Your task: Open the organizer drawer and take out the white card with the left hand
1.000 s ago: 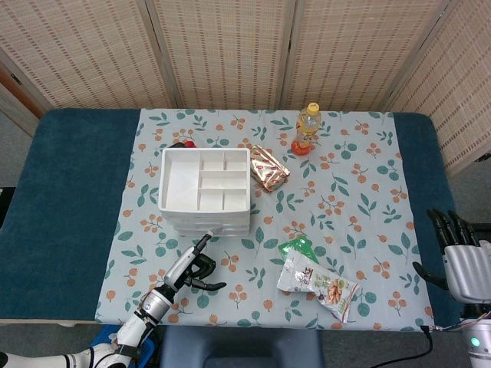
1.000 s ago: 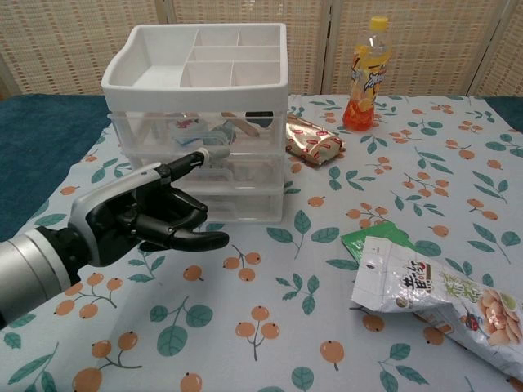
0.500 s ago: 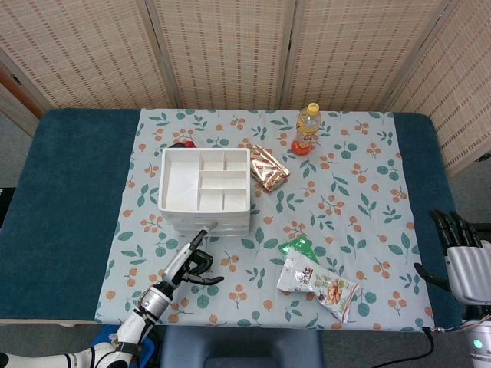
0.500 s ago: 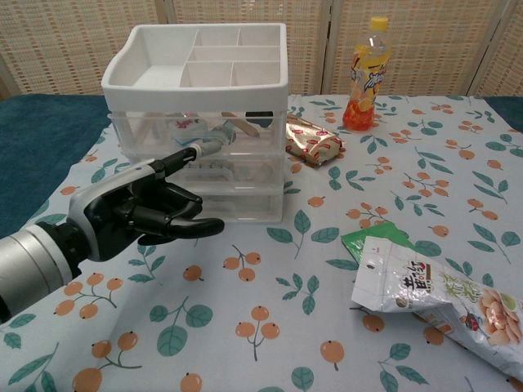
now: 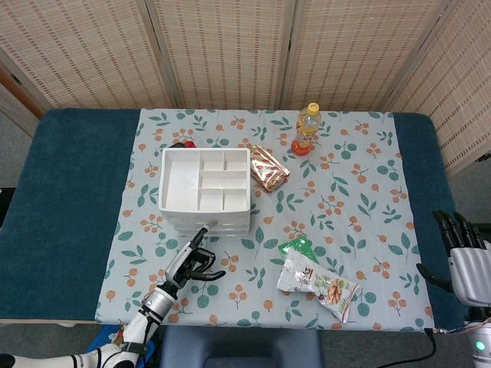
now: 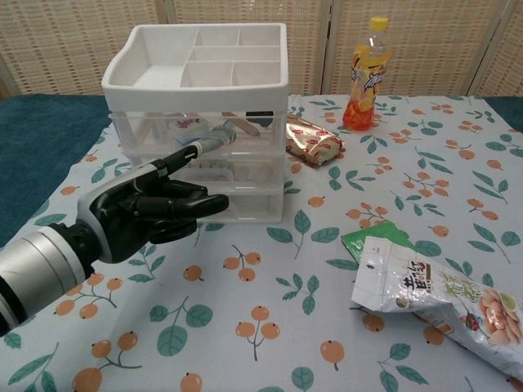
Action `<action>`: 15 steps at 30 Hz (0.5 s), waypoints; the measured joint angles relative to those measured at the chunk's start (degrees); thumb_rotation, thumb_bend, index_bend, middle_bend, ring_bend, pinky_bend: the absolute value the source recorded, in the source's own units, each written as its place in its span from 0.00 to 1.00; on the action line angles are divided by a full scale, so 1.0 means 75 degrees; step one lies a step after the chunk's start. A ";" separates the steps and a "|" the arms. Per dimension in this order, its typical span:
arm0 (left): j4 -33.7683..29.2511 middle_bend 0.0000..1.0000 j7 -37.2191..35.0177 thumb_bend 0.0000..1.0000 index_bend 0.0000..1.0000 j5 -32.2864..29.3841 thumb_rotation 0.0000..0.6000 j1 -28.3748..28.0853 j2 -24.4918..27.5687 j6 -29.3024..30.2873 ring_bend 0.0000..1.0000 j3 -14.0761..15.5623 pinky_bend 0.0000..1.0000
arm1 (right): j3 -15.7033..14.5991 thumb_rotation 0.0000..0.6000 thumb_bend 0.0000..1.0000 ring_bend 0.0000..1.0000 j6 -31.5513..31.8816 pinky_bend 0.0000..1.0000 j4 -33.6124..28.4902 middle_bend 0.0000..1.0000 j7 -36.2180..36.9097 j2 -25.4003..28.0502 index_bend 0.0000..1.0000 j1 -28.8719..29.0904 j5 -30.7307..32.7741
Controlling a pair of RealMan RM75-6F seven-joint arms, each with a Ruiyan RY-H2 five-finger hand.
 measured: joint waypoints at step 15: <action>0.0216 0.91 -0.0697 0.11 0.10 -0.0078 1.00 -0.0079 -0.0228 -0.0095 0.98 -0.0262 1.00 | 0.0008 1.00 0.20 0.00 0.0017 0.09 0.0013 0.07 0.0019 -0.0011 0.00 -0.0046 0.0066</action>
